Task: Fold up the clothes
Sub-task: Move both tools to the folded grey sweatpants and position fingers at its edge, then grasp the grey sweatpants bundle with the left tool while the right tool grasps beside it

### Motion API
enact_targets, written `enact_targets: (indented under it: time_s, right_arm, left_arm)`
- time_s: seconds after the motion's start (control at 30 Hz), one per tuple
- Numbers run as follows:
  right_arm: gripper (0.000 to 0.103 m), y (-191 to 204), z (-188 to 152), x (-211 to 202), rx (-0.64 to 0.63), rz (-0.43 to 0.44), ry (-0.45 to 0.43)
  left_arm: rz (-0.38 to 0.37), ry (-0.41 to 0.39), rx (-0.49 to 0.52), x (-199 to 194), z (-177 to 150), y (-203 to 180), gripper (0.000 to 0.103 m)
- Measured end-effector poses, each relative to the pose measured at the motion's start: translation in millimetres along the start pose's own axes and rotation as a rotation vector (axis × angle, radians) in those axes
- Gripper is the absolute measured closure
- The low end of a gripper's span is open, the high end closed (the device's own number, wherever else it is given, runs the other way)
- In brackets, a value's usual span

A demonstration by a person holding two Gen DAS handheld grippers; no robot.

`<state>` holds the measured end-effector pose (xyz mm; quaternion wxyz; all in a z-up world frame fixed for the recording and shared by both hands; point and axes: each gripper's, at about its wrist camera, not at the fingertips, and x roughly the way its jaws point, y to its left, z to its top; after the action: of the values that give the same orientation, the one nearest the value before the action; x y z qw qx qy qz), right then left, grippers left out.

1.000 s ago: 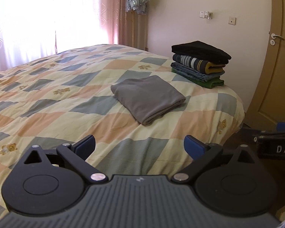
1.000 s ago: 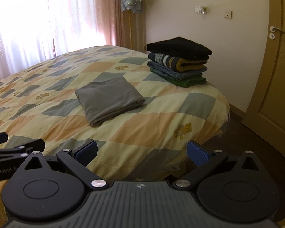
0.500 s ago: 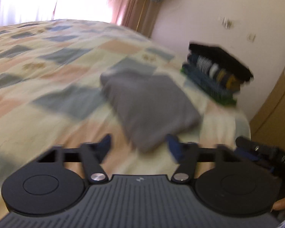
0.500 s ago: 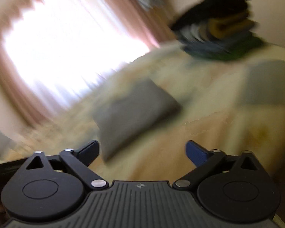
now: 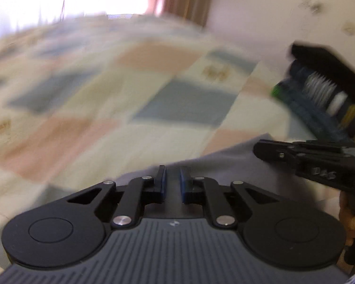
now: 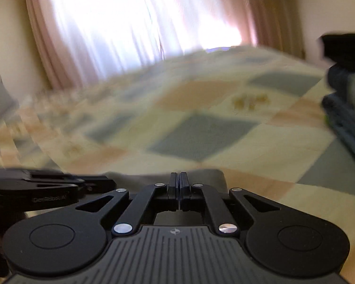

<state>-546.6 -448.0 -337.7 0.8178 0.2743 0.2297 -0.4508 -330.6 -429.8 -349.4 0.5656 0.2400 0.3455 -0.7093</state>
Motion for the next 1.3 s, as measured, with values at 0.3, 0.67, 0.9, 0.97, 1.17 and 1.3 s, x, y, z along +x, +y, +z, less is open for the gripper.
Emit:
enact_targets:
  time_s: [0.3, 0.67, 0.9, 0.97, 1.17, 1.3]
  right_arm:
    - [0.103, 0.3, 20.5, 26.4, -0.01, -0.082, 0.165]
    - [0.09, 3.0, 9.8, -10.1, -0.013, -0.058, 0.345]
    - [0.089, -3.2, 22.4, 8.7, -0.071, 0.019, 0.403]
    - [0.088, -9.8, 25.5, 8.2, -0.054, 0.054, 0.422]
    - [0.083, -16.2, 30.8, 13.1, -0.055, 0.121, 0.461]
    - [0.075, -14.6, 29.6, 14.2, -0.077, 0.148, 0.462]
  left_arm:
    - [0.054, 0.081, -0.089, -15.0, 24.2, 21.6, 0.099]
    - [0.235, 0.367, -0.131, -37.9, 4.6, -5.7, 0.096]
    - [0.464, 0.435, -0.186, -30.4, 24.2, -29.8, 0.092]
    - [0.498, 0.428, -0.186, -32.8, 27.7, -37.8, 0.088]
    - [0.541, 0.396, -0.222, -38.6, 31.8, -48.1, 0.083]
    - [0.552, 0.385, -0.227, -39.3, 33.9, -51.6, 0.081]
